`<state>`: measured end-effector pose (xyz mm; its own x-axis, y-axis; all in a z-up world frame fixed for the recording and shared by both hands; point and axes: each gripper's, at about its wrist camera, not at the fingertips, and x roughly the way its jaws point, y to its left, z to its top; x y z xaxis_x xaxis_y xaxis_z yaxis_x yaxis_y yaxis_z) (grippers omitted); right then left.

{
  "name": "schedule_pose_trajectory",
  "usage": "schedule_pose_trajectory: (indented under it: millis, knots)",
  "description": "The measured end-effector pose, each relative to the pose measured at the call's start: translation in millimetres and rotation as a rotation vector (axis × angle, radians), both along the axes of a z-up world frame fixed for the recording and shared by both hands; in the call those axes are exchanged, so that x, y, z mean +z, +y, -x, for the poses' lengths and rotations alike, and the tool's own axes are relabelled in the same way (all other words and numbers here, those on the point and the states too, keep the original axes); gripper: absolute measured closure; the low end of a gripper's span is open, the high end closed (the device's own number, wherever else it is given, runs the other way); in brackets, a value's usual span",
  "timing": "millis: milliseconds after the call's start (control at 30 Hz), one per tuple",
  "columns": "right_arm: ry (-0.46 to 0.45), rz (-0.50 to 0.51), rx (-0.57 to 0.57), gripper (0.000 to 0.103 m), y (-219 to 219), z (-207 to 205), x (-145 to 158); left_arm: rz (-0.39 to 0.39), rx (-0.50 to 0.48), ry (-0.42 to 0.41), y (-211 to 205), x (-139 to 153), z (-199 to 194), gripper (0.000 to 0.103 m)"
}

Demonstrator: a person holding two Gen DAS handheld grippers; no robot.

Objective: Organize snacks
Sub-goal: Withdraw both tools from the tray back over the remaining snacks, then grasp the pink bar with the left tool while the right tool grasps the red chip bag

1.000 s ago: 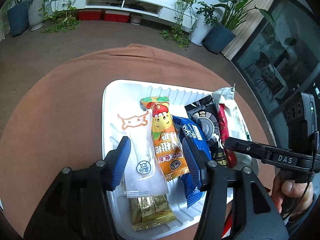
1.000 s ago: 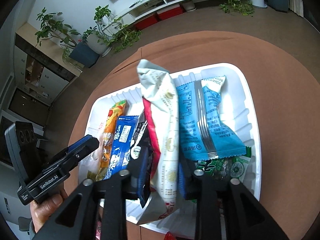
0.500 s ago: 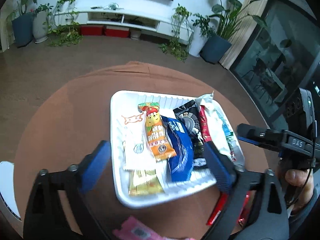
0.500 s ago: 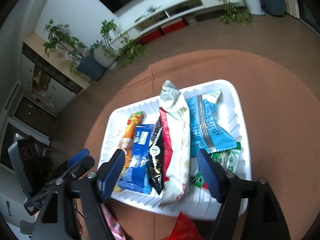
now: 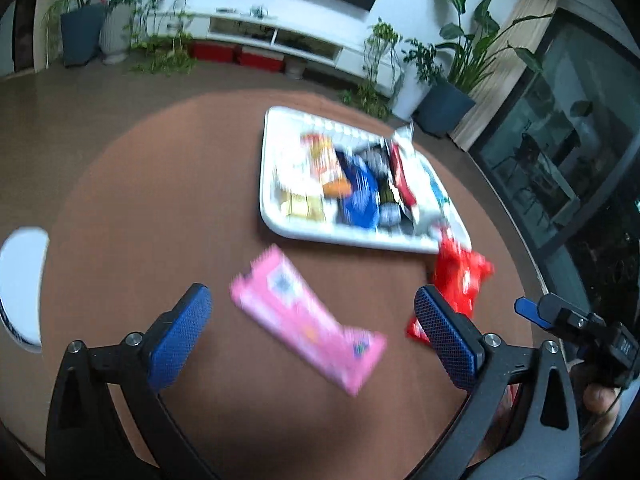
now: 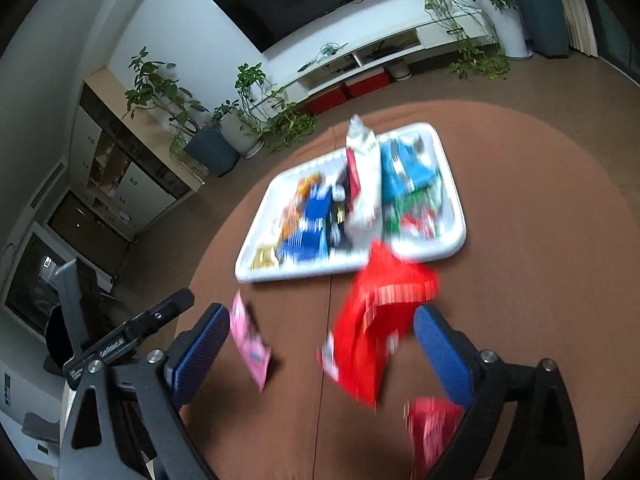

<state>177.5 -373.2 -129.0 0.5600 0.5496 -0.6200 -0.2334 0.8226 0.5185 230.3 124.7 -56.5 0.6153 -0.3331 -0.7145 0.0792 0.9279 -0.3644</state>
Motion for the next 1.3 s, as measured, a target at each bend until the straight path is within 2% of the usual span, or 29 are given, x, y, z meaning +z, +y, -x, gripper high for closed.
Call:
schedule_pose_trajectory:
  millis: [133,233,333,533,767,967,1033,1167,1300]
  knots:
    - [0.019,-0.017,-0.023,0.008,-6,39,-17,0.033,0.008,0.045,-6,-20,28,0.0]
    - [0.008,-0.001,-0.029,0.008,-7,61,-23,0.008,0.026,0.091,-11,-32,38,0.0]
    - [-0.004,0.019,-0.029,0.008,-6,77,-25,-0.012,0.053,0.097,-13,-32,40,0.001]
    - [-0.013,0.033,-0.022,0.008,-6,86,-28,-0.07,0.085,0.118,-21,-25,23,0.001]
    - [-0.02,0.044,-0.02,0.008,-8,90,-32,-0.121,0.143,0.176,-24,-34,-5,0.001]
    - [-0.021,0.048,-0.027,0.008,-14,89,-31,-0.151,0.139,0.185,-27,-37,-27,0.004]
    - [-0.023,0.052,-0.03,0.008,-14,90,-30,-0.15,0.116,0.193,-30,-41,-32,0.015]
    - [-0.022,0.059,-0.037,0.008,-17,87,-30,-0.178,0.077,0.192,-39,-44,-38,0.024]
    - [-0.032,0.071,-0.04,0.008,-16,86,-28,-0.192,0.022,0.181,-45,-44,-43,0.047]
